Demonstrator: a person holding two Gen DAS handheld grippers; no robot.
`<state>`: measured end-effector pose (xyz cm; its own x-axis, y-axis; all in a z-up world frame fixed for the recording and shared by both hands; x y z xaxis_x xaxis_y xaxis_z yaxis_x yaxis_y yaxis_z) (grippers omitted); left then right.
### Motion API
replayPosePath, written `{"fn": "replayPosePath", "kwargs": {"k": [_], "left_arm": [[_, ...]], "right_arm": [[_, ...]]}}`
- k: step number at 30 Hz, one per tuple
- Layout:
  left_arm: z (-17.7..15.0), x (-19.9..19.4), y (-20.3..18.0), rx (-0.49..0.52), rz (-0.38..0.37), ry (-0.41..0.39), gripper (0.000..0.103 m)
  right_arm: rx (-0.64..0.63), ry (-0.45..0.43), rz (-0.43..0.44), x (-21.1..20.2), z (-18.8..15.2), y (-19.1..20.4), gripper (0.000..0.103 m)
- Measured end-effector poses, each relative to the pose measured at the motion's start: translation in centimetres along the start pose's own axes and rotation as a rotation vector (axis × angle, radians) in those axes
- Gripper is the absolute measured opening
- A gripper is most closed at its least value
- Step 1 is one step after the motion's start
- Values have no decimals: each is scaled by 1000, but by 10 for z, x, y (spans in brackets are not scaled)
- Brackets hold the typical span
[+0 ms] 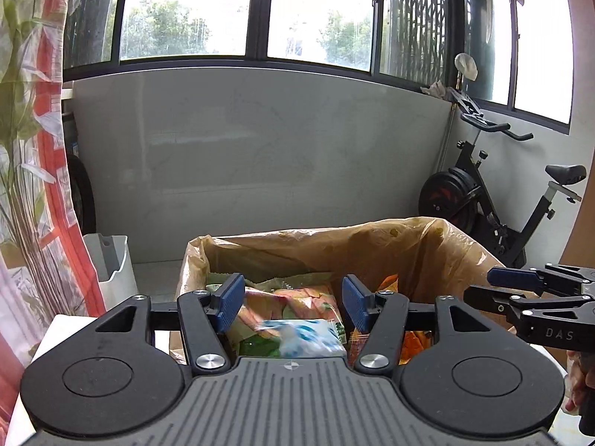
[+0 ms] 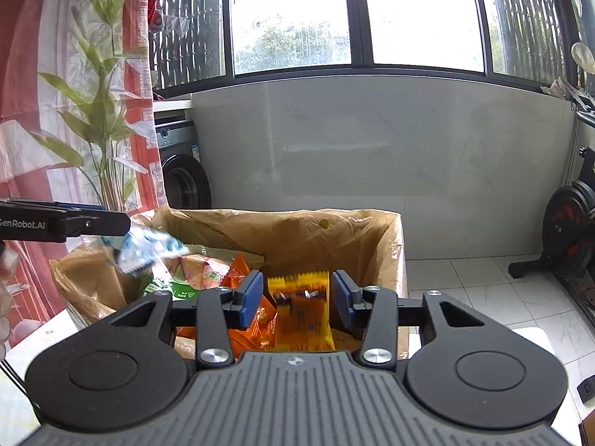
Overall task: Organize snacks
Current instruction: 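Carry white-blue packet and yellow candy packet over the box and open both grippers, then lower left gripper onto green biscuit packet while right gripper grasps red sauce packet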
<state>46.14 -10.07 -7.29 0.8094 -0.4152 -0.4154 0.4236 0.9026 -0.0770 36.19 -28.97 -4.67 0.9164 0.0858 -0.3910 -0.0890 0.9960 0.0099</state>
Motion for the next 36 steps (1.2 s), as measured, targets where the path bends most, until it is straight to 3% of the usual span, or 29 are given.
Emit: {"fn": "replayPosePath", "kwargs": {"k": [8,17,25,31,36], "left_arm": [[-25,-48,9,-47,-78,-34,62],[-76,-98,-1,-15,-118,-25,62],[-144,-74,5,-88,-97,111,62],[-172,-51,7,-122,-103,191,61],[-188,-39,4,-131,-118,241,61]], "right_arm": [[34,-60,107,-51,-18,1,58],[-9,-110,200,-101,-62,30,58],[-68,124,245,-63,-141,56,58],[-221,292,232,-26,-197,76,58],[-241,324,247,-14,-212,82,56]]}}
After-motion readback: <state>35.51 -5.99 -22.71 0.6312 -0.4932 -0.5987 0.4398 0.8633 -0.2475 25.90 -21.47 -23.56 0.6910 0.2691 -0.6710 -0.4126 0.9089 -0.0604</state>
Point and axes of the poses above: each gripper's, at about its wrist camera, not at the fingertips, and x roughly the way its jaws point, y to its left, z to its top, the point moved 8 cm from there along x, roughly the way its jaws point, and after that the axes turned 8 degrees about -z, right-handed, at the moved point
